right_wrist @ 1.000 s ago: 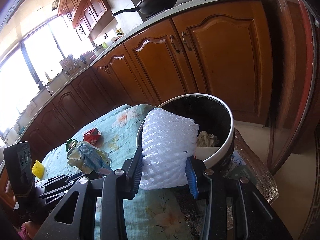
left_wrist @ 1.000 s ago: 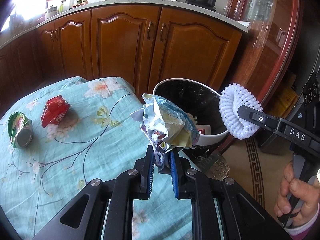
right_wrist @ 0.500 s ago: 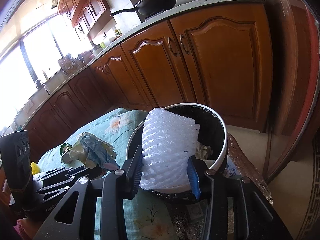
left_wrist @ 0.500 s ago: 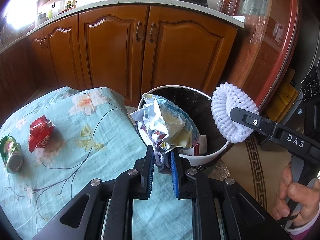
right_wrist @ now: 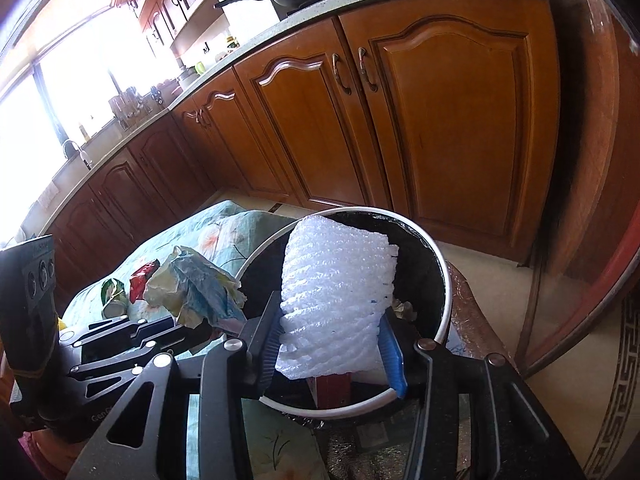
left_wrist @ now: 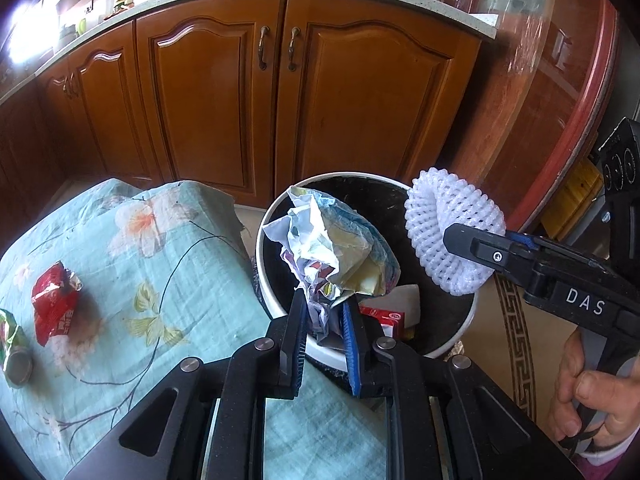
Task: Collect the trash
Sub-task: 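Carry the foil wrapper and foam net over the bin and open both tools, then move both open tools back toward the green can and red wrapper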
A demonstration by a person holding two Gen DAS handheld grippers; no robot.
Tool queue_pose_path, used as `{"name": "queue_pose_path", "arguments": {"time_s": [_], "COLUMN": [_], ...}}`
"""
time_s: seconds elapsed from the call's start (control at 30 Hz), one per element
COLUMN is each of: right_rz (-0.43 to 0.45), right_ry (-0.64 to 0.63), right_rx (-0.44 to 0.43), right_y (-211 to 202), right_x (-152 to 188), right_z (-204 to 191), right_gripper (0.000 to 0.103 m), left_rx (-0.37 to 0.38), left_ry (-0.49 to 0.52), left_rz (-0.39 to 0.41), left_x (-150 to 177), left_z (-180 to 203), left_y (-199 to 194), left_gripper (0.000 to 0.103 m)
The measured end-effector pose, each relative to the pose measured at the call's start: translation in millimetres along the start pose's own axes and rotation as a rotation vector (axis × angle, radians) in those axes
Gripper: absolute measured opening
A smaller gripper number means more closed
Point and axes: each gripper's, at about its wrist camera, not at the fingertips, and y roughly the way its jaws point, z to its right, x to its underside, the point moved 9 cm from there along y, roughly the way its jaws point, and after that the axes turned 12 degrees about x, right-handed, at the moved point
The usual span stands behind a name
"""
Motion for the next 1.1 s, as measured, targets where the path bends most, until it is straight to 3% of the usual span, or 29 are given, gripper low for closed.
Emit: {"name": "queue_pose_path", "arguments": {"time_s": [0.17, 0.23, 0.37, 0.5, 0.67, 0.83, 0.93, 1.1], "right_rz": [-0.046, -0.065, -0.082, -0.082, -0.068, -0.04, -0.025, -0.019], "right_ry": [-0.008, -0.006, 0.006, 0.025, 0.05, 0.08, 0.088, 0.069], "right_rx": [-0.005, -0.013, -0.009, -0.014, -0.025, -0.051, -0.066, -0.083], "right_y": [14.3, 19.3, 23.8, 22.2, 14.0, 0.4, -8.3, -19.1], "right_x": [-3.0, -3.4, -5.9, -6.1, -3.5, 6.1, 17.7, 40.4], "right_z": [3.2, 4.9, 11.7, 17.3, 18.8, 8.9, -2.8, -30.8], "right_gripper": [0.047, 0.049, 0.057, 0.063, 0.066, 0.091, 0.098, 0.1], "left_rx": [0.007, 0.006, 0.001, -0.003, -0.006, -0.016, -0.035, -0.083], "left_ry": [0.018, 0.023, 0.022, 0.017, -0.001, -0.042, -0.077, -0.149], "left_rz": [-0.029, -0.041, -0.036, -0.035, -0.007, 0.036, 0.062, 0.093], "left_x": [-8.2, -10.0, -11.7, -7.0, 4.5, 28.4, 43.4, 75.1], "left_z": [1.5, 1.7, 5.9, 6.1, 0.9, -6.5, -13.7, -34.2], "left_y": [18.2, 23.9, 25.6, 22.9, 7.3, -16.3, -33.0, -63.9], "left_gripper": [0.017, 0.023, 0.046, 0.047, 0.054, 0.063, 0.072, 0.08]}}
